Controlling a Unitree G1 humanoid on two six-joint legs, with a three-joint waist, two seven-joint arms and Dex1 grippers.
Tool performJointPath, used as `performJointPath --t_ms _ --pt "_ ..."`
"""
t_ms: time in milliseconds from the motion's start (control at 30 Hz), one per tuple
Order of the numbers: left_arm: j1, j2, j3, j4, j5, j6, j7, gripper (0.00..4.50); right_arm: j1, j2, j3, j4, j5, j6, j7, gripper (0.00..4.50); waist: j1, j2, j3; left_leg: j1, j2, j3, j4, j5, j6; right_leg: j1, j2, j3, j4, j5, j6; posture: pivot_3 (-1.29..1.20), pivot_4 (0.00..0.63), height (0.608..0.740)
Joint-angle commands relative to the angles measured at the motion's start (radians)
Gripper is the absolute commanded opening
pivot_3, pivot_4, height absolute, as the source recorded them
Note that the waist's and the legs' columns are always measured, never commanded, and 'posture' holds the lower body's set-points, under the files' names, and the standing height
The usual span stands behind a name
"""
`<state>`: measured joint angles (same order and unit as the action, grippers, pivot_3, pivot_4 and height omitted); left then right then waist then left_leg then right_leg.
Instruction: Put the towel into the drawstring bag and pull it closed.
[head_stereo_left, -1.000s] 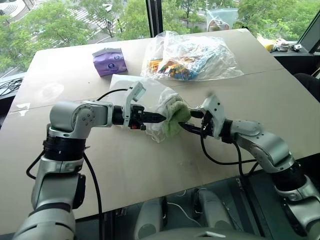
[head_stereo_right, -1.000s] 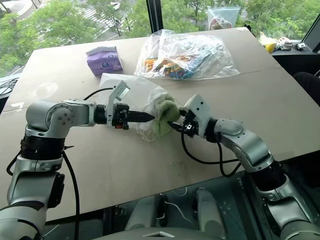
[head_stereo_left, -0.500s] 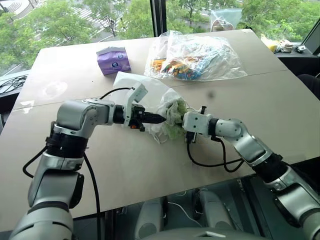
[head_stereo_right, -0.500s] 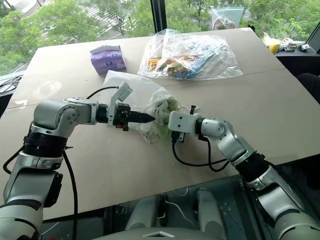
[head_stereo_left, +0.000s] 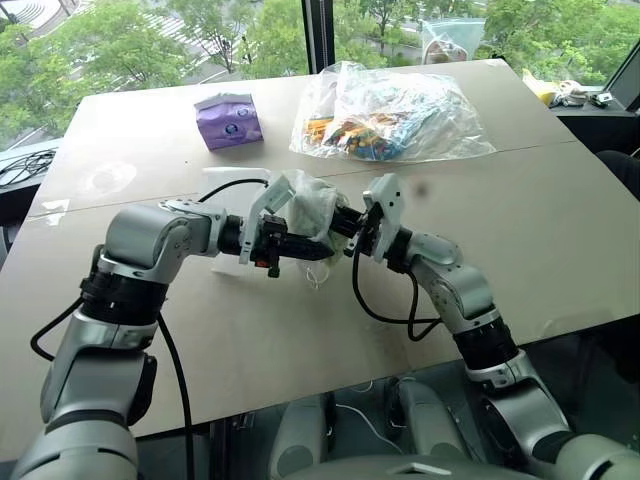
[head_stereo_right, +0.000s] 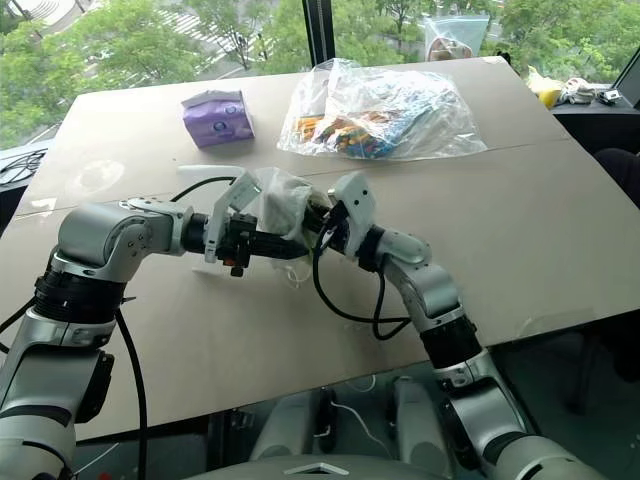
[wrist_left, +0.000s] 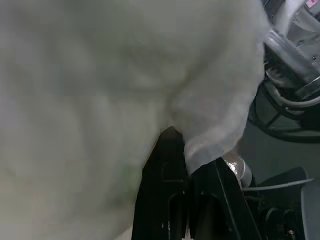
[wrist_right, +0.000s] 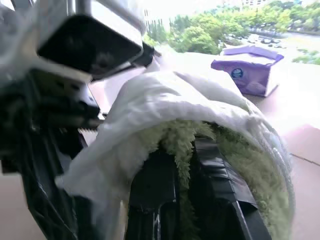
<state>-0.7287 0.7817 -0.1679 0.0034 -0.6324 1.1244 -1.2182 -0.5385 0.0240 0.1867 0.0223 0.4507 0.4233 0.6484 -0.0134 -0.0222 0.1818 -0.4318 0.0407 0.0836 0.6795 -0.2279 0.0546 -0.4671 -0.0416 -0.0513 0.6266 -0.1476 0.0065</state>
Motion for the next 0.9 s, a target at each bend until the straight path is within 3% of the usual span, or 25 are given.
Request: performJointPath --t_ms 33,167,367,500,667,833,900 --pt "0.002 -0.009 -0.014 -0.054 -0.032 0.009 -0.025 0.0 -0.009 0.094 -0.066 -0.102 0.209 0.144 -0.029 0.07 0.0 0.0 0.0 0.0 0.0 0.0 0.0 0.0 0.0 0.0 0.0 0.0 0.0 0.0 0.0 0.0 0.15 0.74" --pt "0.009 -0.028 -0.009 -0.088 -0.053 0.023 -0.023 0.0 -0.019 0.186 -0.112 -0.086 0.303 0.281 -0.136 0.07 -0.001 0.0 0.0 0.001 0.001 -0.001 0.0 0.0 0.0 0.0 0.0 -0.001 0.001 0.0 0.0 0.0 0.15 0.74" --pt "0.01 -0.049 0.005 -0.097 -0.06 0.022 -0.008 0.0 -0.102 0.207 -0.118 0.033 0.229 0.4 -0.367 0.07 -0.003 0.0 0.0 0.0 0.0 -0.001 0.0 0.0 0.0 0.0 0.0 -0.001 0.001 0.0 0.0 0.0 0.15 0.74" --pt "0.006 -0.065 0.015 -0.086 -0.055 0.012 0.005 0.0 -0.135 0.23 -0.187 0.09 0.215 0.405 -0.538 0.07 -0.001 0.0 0.0 0.0 0.0 -0.002 0.0 0.0 0.0 0.0 0.0 -0.002 0.001 0.0 0.0 0.0 0.15 0.74" --pt "-0.005 -0.111 0.089 -0.057 -0.044 -0.071 0.07 0.0 -0.153 0.172 -0.225 0.126 0.137 0.343 -0.683 0.07 -0.003 0.0 0.0 0.0 -0.001 -0.001 0.0 0.0 0.0 0.0 -0.001 -0.001 0.001 0.0 0.0 0.0 0.15 0.74" --pt "-0.034 -0.117 0.102 0.006 0.059 -0.207 0.155 0.0 -0.14 0.146 -0.268 0.013 0.226 0.341 -0.629 0.07 -0.002 0.0 0.0 0.0 -0.001 -0.002 0.0 0.0 0.0 0.0 -0.001 -0.002 0.001 0.0 0.0 0.0 0.15 0.74" --pt "-0.029 -0.101 0.09 0.013 0.092 -0.243 0.158 0.0 -0.114 0.11 -0.248 -0.068 0.282 0.378 -0.537 0.79 -0.004 0.0 0.0 0.0 -0.001 -0.002 0.0 0.0 0.0 0.0 -0.001 -0.001 0.001 0.0 0.0 0.0 0.15 0.74"
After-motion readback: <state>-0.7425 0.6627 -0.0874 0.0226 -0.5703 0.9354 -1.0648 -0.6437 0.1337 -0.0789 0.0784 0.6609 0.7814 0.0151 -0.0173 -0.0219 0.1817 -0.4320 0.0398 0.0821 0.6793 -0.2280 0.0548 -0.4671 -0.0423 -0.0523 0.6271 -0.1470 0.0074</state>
